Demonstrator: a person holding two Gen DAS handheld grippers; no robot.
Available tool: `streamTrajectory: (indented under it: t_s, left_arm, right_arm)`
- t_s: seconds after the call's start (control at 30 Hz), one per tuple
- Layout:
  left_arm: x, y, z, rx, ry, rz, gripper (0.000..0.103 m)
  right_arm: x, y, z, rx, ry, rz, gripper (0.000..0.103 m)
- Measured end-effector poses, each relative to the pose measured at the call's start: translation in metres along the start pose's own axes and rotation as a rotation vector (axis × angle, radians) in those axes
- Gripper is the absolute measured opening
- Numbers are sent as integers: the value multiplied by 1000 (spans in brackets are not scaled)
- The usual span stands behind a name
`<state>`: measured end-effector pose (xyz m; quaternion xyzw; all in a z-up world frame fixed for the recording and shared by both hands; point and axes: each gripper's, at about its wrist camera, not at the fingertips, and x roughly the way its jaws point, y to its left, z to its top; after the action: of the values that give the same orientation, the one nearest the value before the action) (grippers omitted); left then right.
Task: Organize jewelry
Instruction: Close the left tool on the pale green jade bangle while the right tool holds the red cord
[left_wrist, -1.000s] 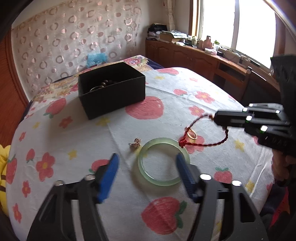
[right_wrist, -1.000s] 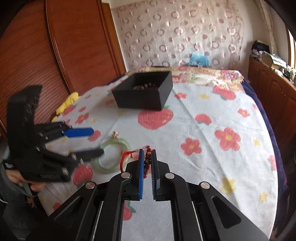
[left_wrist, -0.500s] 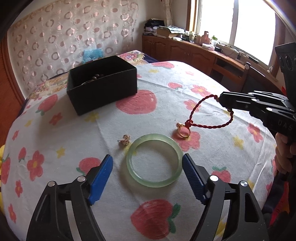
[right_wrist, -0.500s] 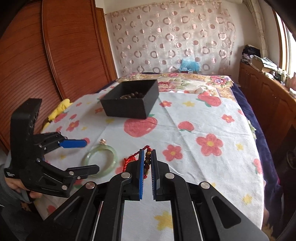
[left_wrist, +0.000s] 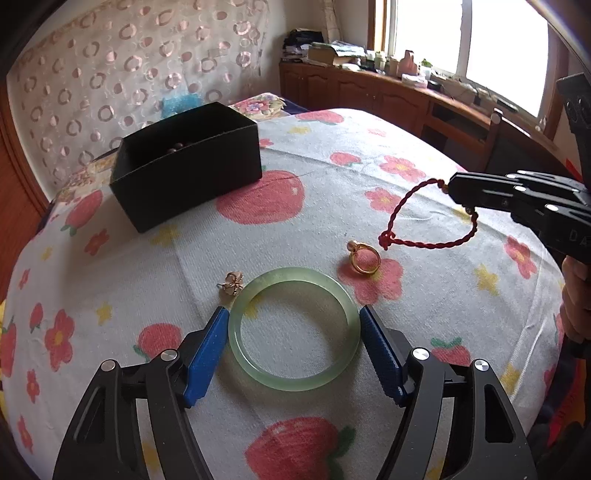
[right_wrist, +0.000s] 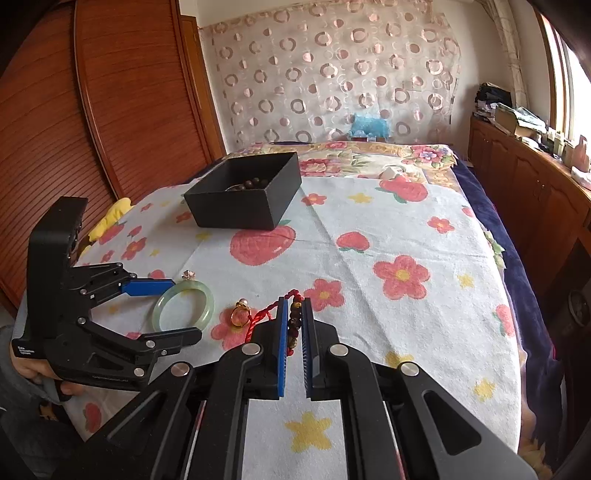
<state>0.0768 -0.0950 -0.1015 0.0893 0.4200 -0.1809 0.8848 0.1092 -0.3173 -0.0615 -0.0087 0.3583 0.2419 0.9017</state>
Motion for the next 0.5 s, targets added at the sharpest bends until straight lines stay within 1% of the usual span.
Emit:
streamTrajectory:
  t_s: [0.13,0.5]
  left_arm:
    - [-13,12,-1,-40,-44,-6,69]
    - [-57,57,-4,-120,-136,37,69]
  right_arm:
    - [3,6,7,-11,-3,4,8]
    - [15,33,48,-61,-35,10,8]
